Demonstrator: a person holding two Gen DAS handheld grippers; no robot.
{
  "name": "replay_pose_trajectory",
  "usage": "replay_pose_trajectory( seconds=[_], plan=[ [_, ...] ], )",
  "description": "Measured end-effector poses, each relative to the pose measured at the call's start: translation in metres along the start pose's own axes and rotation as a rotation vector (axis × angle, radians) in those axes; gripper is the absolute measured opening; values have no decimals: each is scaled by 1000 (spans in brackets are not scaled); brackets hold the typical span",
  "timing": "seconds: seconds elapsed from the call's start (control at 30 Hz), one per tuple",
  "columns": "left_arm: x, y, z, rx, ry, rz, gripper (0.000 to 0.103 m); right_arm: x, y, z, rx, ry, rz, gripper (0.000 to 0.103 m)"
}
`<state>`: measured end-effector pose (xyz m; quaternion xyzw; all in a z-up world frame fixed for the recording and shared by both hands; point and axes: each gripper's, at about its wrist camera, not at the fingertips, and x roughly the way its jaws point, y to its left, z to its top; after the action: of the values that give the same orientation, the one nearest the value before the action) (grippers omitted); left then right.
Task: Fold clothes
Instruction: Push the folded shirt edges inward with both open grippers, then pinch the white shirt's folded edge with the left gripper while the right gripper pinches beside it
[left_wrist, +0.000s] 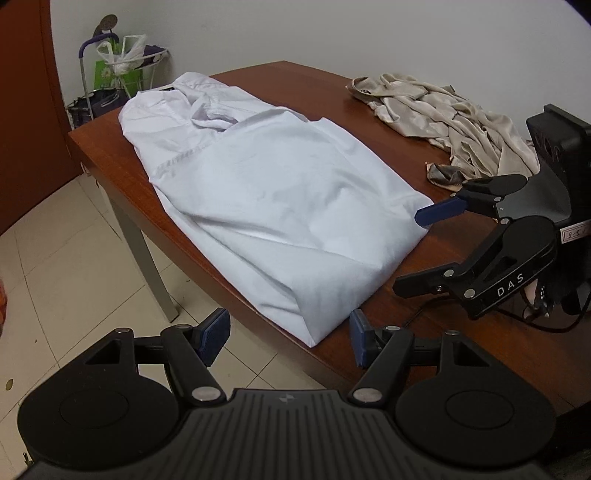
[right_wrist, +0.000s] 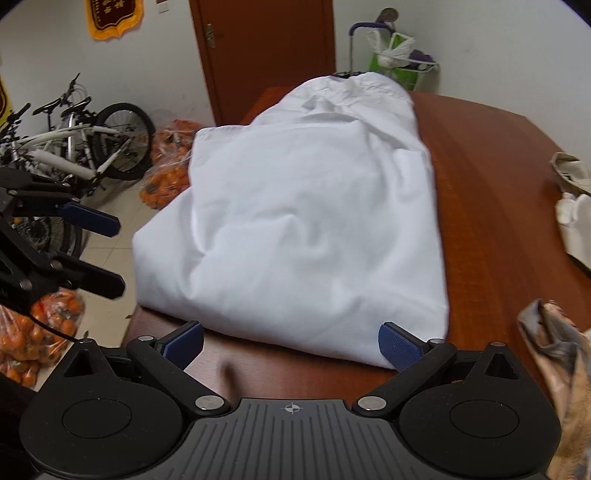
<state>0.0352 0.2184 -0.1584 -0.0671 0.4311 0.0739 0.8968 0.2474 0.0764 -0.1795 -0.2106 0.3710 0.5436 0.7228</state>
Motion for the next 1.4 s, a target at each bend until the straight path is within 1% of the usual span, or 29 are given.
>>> replay_pose_trajectory(
  seconds=[0.07, 0.1, 0.13, 0.2, 0.3, 0.4, 0.43, 0.5, 0.53, 0.63, 0.67, 0.73, 0.83, 0.97, 1.03, 1.1, 1.13, 1.17, 1.2, 1.23, 1.27, 1.3, 1.33, 1.4],
  plan=[
    [2, 3, -5, -10, 11, 4, 75, 3, 10, 0, -31, 6, 4, 101],
    [3, 5, -7, -15, 15, 5, 75, 2, 16, 0, -61, 1, -8, 101],
    [3, 7, -8, -21, 14, 6, 75, 1, 21, 1, -96, -7, -23, 98],
    [2, 9, -9, -23, 2, 7, 75, 0, 31, 2, -193, -10, -63, 95],
    [-2, 9, -10, -15, -16, 11, 75, 1, 41, 0, -347, -13, -122, 87],
    [-9, 5, -8, 18, -48, 22, 75, 5, 50, -2, -490, -15, -172, 79],
    [-12, 2, -7, 37, -62, 26, 75, 7, 53, -2, -526, -15, -184, 73],
    [-15, -4, -6, 84, -90, 34, 77, 6, 55, -1, -566, -22, -179, 65],
    [-15, -8, -5, 114, -101, 34, 80, 5, 57, 0, -582, -27, -176, 57],
    [-12, -20, -2, 203, -123, 35, 80, -1, 61, 3, -615, -49, -172, 45],
    [-10, -24, -1, 231, -128, 38, 81, -5, 62, 4, -616, -60, -171, 41],
    [-3, -32, 1, 279, -146, 56, 82, -12, 61, 11, -593, -77, -165, 40],
    [10, -39, 4, 327, -192, 103, 87, -21, 60, 21, -567, -93, -164, 40],
    [34, -45, 8, 419, -220, 183, 88, -28, 55, 34, -537, -103, -151, 40],
    [39, -47, 9, 477, -258, 218, 87, -30, 52, 41, -527, -103, -140, 40],
    [42, -49, 11, 531, -300, 242, 75, -31, 50, 44, -529, -106, -136, 40],
    [43, -49, 12, 555, -318, 243, 61, -32, 49, 43, -536, -110, -133, 42],
    [43, -49, 13, 569, -325, 227, 49, -32, 48, 42, -543, -115, -131, 46],
    [43, -48, 14, 572, -328, 212, 46, -34, 47, 39, -555, -123, -130, 50],
    [44, -46, 15, 568, -327, 199, 39, -35, 46, 35, -573, -134, -133, 61],
    [44, -45, 16, 563, -327, 186, 38, -37, 46, 31, -592, -146, -140, 70],
    [44, -43, 18, 557, -329, 180, 37, -38, 44, 26, -618, -157, -148, 74],
    [43, -41, 20, 547, -331, 173, 36, -39, 42, 21, -646, -159, -153, 81],
    [41, -36, 25, 523, -336, 160, 35, -38, 38, 12, -700, -155, -158, 82]
  ],
)
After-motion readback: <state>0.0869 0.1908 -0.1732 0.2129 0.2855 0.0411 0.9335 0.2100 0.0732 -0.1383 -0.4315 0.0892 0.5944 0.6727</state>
